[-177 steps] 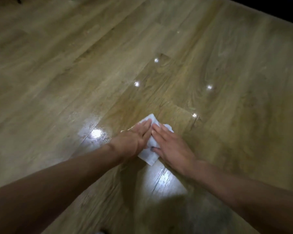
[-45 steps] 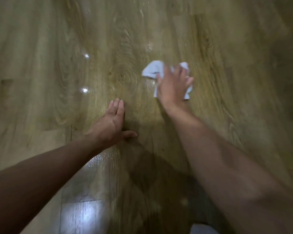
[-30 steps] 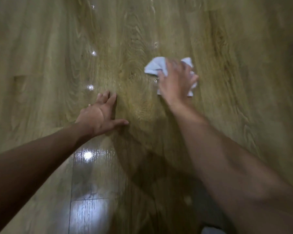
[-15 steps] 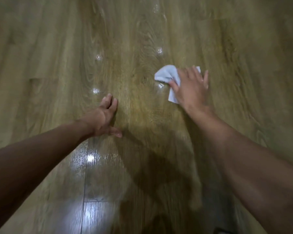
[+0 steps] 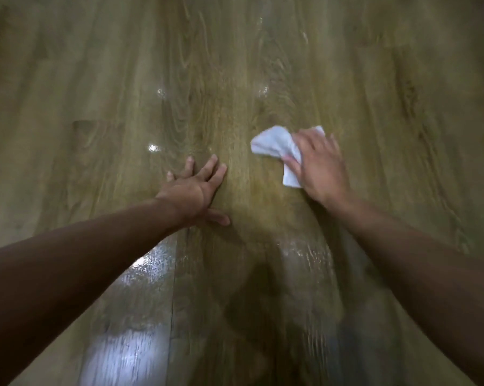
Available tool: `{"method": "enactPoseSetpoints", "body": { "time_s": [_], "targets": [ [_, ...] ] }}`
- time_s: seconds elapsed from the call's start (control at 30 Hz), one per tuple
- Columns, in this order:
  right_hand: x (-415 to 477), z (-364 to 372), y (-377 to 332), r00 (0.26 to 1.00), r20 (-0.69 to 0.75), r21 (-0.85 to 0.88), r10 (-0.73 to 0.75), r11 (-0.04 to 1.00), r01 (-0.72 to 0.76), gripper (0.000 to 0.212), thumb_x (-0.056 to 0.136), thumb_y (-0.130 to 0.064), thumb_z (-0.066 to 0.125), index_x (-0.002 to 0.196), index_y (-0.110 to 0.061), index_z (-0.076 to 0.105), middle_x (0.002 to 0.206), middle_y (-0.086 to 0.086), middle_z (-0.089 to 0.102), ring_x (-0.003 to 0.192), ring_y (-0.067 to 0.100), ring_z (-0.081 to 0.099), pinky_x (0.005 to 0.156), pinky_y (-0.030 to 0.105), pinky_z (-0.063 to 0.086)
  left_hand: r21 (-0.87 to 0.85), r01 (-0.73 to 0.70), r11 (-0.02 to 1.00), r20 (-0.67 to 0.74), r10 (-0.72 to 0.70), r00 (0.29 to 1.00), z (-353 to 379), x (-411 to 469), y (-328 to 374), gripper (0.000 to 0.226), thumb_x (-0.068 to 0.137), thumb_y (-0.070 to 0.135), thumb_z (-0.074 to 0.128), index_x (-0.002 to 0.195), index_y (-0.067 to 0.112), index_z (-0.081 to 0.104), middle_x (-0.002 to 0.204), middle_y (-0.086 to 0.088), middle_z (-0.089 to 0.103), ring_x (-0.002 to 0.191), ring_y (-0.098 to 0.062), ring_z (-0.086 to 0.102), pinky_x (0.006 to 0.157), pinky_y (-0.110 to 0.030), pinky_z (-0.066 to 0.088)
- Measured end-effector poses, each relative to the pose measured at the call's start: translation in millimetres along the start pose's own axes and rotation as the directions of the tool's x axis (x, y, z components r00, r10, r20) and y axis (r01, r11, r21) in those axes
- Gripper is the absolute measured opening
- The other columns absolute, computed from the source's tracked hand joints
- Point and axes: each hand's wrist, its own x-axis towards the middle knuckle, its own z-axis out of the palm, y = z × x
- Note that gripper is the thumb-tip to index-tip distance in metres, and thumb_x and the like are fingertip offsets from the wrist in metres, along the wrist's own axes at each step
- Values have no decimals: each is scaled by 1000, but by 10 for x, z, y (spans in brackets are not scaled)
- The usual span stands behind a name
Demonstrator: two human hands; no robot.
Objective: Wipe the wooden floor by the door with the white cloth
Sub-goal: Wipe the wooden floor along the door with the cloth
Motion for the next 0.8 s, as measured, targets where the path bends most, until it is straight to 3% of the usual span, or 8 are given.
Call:
{"method": "enactPoseSetpoints", "body": {
  "time_s": [0.1, 0.2, 0.33, 0.4, 0.5, 0.57, 0.6, 0.8],
  "targets": [
    [349, 53, -459, 975, 73, -28, 210, 978, -208, 53, 99, -42, 36, 142, -11, 35, 147, 15, 37, 140, 33, 26, 113, 55, 13, 26, -24, 999, 22, 23, 999, -41, -20, 41, 114, 71, 74, 54, 151, 25, -13, 157, 4, -24, 142, -44, -13, 108, -69, 11],
    [153, 43, -942, 987, 153, -20, 51, 999, -48, 58, 100, -40, 33, 149, -9, 22, 155, 14, 24, 145, 31, 15, 115, 52, 6, 21, -61, 998, -6, 61, 998, -47, -56, 19, 112, 74, 71, 56, 151, 22, -10, 158, 0, -19, 142, -45, -11, 107, -69, 11],
    [-366, -65, -965, 983, 115, 73, -144, 988, 137, 57, 94, -47, 32, 142, -16, 41, 147, 4, 42, 139, 23, 33, 111, 46, 22, -144, -170, 975, -176, 144, 974, 110, -112, -220, 98, 77, 59, 64, 151, 17, 15, 159, -6, 10, 146, -32, 5, 116, -56, 8],
    [-346, -96, -739, 988, 63, 118, -141, 984, 133, 52, 94, -49, 38, 135, -20, 49, 140, 2, 51, 132, 21, 43, 104, 47, 33, -168, -140, 976, -228, 99, 969, 172, -195, -453, 88, 80, 55, 63, 148, 14, 26, 156, -10, 19, 145, -28, 13, 118, -48, 12],
    [-101, -63, -760, 986, -23, 155, 163, 975, -158, 41, 96, -43, 44, 127, -19, 53, 132, 2, 55, 125, 22, 46, 98, 44, 39, -98, -105, 990, -258, 77, 963, 225, -347, -858, 70, 86, 60, 50, 143, 22, 35, 155, -6, 23, 143, -28, 19, 114, -56, 16],
    [139, 19, -1064, 913, 2, 125, 408, 906, -405, 37, 96, -34, 46, 127, -15, 49, 134, 7, 49, 127, 25, 41, 99, 44, 33, -55, -105, 993, -233, 90, 968, 234, -429, -1060, 67, 87, 62, 45, 144, 29, 32, 157, -1, 18, 145, -27, 16, 112, -60, 14],
    [249, 71, -1274, 893, 30, 110, 449, 887, -449, 39, 95, -32, 46, 130, -13, 46, 138, 9, 44, 130, 26, 37, 101, 45, 30, -52, -103, 993, -210, 90, 974, 236, -469, -1142, 68, 88, 61, 44, 146, 30, 28, 158, -1, 15, 146, -27, 13, 112, -61, 13],
    [112, 195, -2436, 995, 87, 180, 49, 982, -65, 53, 95, -43, 49, 142, -19, 39, 152, 3, 34, 143, 20, 25, 107, 42, 23, -35, -125, 992, -159, 118, 980, 294, -664, -1604, 75, 92, 57, 41, 151, 22, 12, 160, 0, 0, 147, -26, 0, 116, -55, 9]
  ]
}}
